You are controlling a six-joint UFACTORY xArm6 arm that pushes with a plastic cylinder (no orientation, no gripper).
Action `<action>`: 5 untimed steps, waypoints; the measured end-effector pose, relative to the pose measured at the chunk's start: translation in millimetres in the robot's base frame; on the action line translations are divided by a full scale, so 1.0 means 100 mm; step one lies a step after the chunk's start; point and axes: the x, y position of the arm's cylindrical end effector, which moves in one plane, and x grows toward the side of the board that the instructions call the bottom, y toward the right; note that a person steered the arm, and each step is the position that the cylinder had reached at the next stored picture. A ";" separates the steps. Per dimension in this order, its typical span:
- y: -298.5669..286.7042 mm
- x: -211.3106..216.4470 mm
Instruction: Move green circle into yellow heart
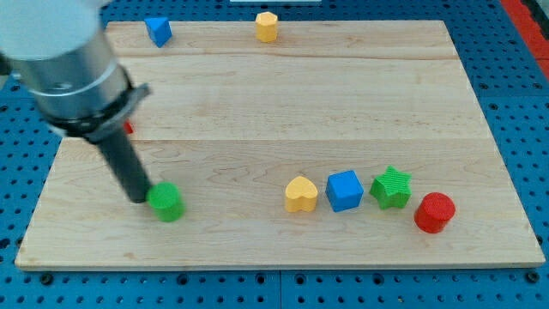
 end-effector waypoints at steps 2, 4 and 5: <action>0.31 0.45; 1.10 0.27; 0.81 0.27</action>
